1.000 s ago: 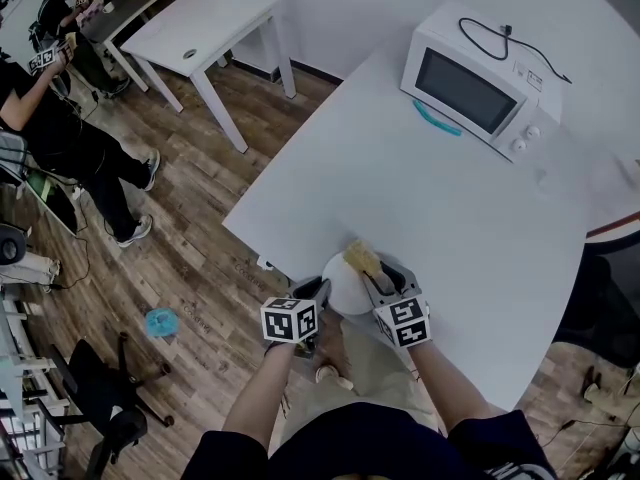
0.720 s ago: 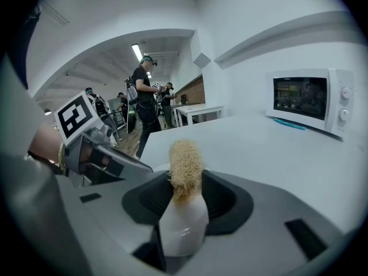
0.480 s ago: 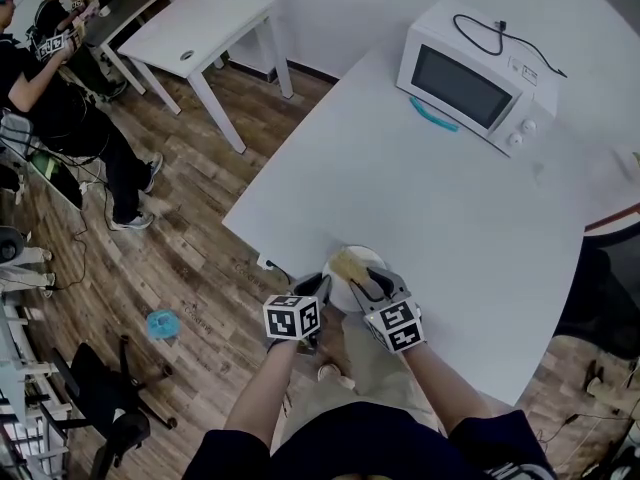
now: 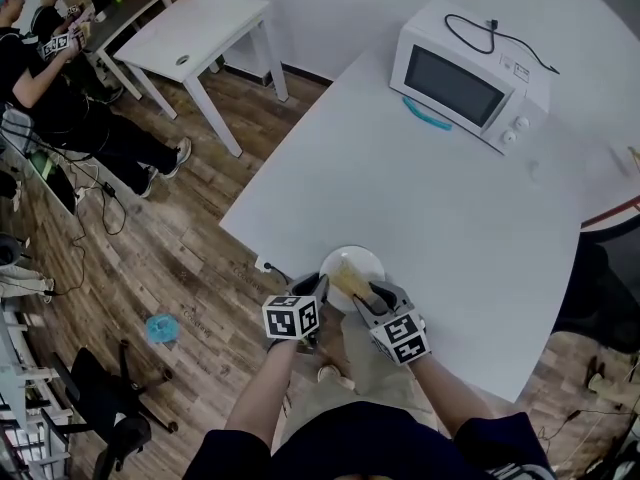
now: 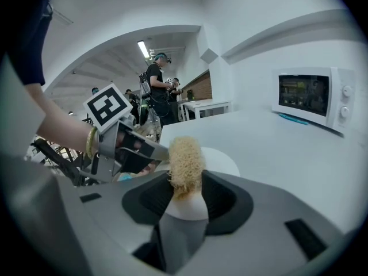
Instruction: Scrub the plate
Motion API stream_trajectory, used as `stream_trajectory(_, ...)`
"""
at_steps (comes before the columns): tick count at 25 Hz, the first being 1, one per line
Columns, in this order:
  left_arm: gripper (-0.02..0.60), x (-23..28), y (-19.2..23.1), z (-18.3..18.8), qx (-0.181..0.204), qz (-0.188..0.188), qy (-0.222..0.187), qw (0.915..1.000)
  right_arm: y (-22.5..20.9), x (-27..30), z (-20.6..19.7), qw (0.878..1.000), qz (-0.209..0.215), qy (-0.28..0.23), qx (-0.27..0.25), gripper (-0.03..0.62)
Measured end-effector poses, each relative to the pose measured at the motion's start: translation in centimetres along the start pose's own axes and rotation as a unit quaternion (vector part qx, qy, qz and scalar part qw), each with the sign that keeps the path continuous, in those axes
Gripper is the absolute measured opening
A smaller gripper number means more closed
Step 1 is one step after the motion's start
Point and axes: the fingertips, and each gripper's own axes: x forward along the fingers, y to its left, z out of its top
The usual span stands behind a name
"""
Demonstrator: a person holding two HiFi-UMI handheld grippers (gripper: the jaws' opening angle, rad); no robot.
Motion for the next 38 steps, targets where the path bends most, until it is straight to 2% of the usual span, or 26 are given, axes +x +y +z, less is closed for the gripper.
stream_trajectory(10,0.075,-0.1,0.0,-0.1,0.002,0.002,-0.001,1.0,-3.0,-1.6,-0.3,1.0,-0.027,0.006,-0.004,0.158)
stream_trajectory(21,0.075,-0.2,0.1,0.0,0.003,0.004,-0.001,1.0,-5.4,0.1,1.6,0.999,-0.048,0.008,-0.02,0.158)
stream_trajectory(31,0.075,-0.2,0.1,0.0,0.006,0.004,-0.004,1.0,-3.3,2.7,3.4,1.0,-0.023,0.006,-0.017,0.158)
stream_trajectory(38,0.075,-0.2,0.1,0.0,0.005,0.005,-0.007,1.0,-1.1,2.7,2.3,1.0,0.0,0.008,-0.019,0.156)
